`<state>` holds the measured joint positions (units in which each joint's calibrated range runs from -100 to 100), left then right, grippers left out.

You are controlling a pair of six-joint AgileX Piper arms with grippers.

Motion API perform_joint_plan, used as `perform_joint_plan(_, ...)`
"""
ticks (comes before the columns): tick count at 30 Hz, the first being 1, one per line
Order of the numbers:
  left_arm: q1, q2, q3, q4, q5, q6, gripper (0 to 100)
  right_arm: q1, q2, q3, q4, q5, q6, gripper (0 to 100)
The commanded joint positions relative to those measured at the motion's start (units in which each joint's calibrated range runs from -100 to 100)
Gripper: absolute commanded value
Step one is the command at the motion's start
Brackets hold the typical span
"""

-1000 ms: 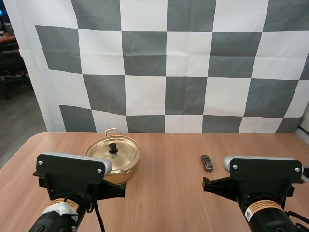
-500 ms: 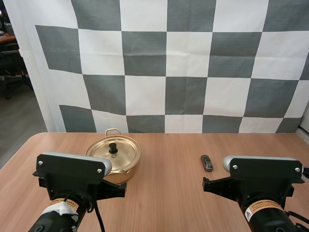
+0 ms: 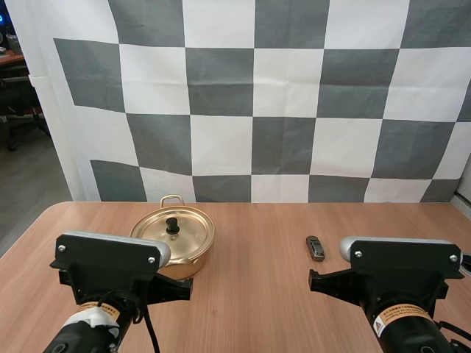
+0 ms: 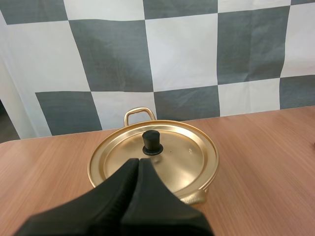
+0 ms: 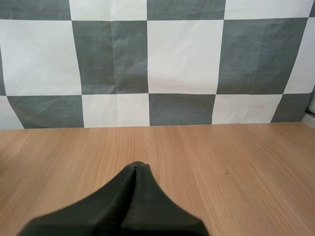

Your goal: Open the pot, put the car inside, and close it

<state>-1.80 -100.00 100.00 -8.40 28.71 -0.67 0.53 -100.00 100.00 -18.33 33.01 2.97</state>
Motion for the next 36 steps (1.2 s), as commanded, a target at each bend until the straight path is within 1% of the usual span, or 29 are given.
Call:
perform_joint_plan(1, -0.01, 0.0, 0.0, 0.0, -0.01, 0.01, 0, 0.01, 0.0, 0.0, 0.01, -0.01, 0.0, 0)
perform_joint_plan(8, -0.01, 0.0, 0.0, -0.45, -0.79, 0.01, 0, 0.01, 0.0, 0.0, 0.14, -0.79, 1.26, 0)
perform_joint_plan(10, -0.01, 0.0, 0.0, 0.39, -5.77, 0.67, 0, 0.01, 0.0, 0.0, -2.48, -4.47, 0.93, 0)
perform_joint_plan(11, -0.01, 0.0, 0.0, 1.46, -9.48, 1.54, 0, 0.01, 0.0, 0.0, -5.59, -7.92, 0.52, 0)
perform_joint_plan(12, -0.01, 0.0, 0.0, 3.16, -14.43, 2.57, 0, 0.01, 0.0, 0.0, -11.0, -11.46, 0.51, 0)
perform_joint_plan(13, -0.01, 0.0, 0.0, 6.68, -23.24, 4.34, 0, 0.01, 0.0, 0.0, -18.96, -17.37, 0.51, 0)
perform_joint_plan(14, -0.01, 0.0, 0.0, 9.38, -31.53, 6.0, 0, 0.01, 0.0, 0.0, -24.63, -21.78, 0.51, 0)
perform_joint_plan(15, -0.01, 0.0, 0.0, 13.26, -41.09, 7.79, 0, 0.01, 0.0, 0.0, -32.05, -27.72, 0.41, 0)
perform_joint_plan(16, -0.01, 0.0, 0.0, 15.7, -51.46, 9.61, 0, 0.01, 0.0, 0.0, -39.19, -31.87, 0.28, 0)
perform_joint_plan(17, -0.01, 0.0, 0.0, 16.3, -61.5, 11.06, 0, 0.01, 0.0, -0.2, -45.83, -35.17, 0.28, 0)
perform_joint_plan(18, -0.01, 0.0, 0.0, 16.42, -70.98, 11.52, 0, 0.01, 0.0, -2.25, -50.02, -40.76, 0.28, 0)
perform_joint_plan(19, -0.01, 0.0, -0.27, 16.42, -78.86, 11.52, 0, 0.01, 0.0, -3.87, -52.0, -43.67, 0.28, 0)
perform_joint_plan(20, -0.01, 0.0, -1.82, 16.42, -82.48, 11.52, 0, 0.01, 0.0, -6.28, -52.13, -45.34, 0.28, 0)
perform_joint_plan(21, -0.01, 0.0, -4.01, 16.42, -83.29, 11.6, 0, 0.01, 0.0, -9.26, -50.94, -46.5, 0.64, 0)
perform_joint_plan(22, -0.01, 0.0, -6.76, 16.3, -80.27, 11.78, 0, 0.01, 0.0, -12.62, -47.89, -47.2, 2.2, 0)
perform_joint_plan(23, -0.01, 0.0, -9.42, 15.81, -75.75, 11.96, 0, 0.01, 0.0, -16.36, -42.76, -47.2, 4.0, 0)
perform_joint_plan(24, -0.01, 0.0, -13.24, 15.02, -67.76, 11.96, 0, 0.01, 0.0, -19.66, -38.42, -46.25, 5.27, 0)
perform_joint_plan(25, -0.01, 0.0, -17.7, 13.79, -57.54, 11.96, 0, 0.01, 0.0, -24.04, -33.58, -44.94, 6.1, 0)
perform_joint_plan(26, -0.01, 0.0, -22.57, 11.73, -47.01, 11.31, 0, 0.01, 1.43, -28.71, -30.02, -43.23, 6.1, 0)
perform_joint_plan(28, -0.01, 2.57, -31.47, 8.08, -30.36, 10.07, 0, 0.01, 6.23, -37.81, -26.94, -37.7, 6.1, 0)
perform_joint_plan(30, -0.01, 6.94, -40.22, 5.17, -21.14, 10.07, 0, 0.01, 12.59, -47.71, -25.23, -29.65, 6.1, 0)
perform_joint_plan(32, -0.01, 12.81, -50.49, 4.43, -13.17, 9.96, 0, 0.01, 21.07, -59.61, -23.55, -18.43, 5.99, 0)
perform_joint_plan(33, -0.01, 15.35, -55.88, 4.43, -8.24, 9.33, 0, 0.01, 24.66, -65.78, -23.22, -11.12, 5.99, 0)
perform_joint_plan(34, -0.01, 19.2, -61.55, 4.43, -0.75, 7.92, 0, 0.01, 30.01, -71.91, -23.08, -3.2, 5.9, 0)
perform_joint_plan(35, -0.01, 21.88, -66.21, 4.43, 3.83, 6.85, 0, 0.01, 33.52, -77.92, -22.14, 5.12, 5.12, 0)
perform_joint_plan(36, -0.01, 25.25, -72.03, 4.43, 11.78, 5.42, 0, 0.01, 37.74, -83.74, -19.76, 13.61, 2.98, 0)
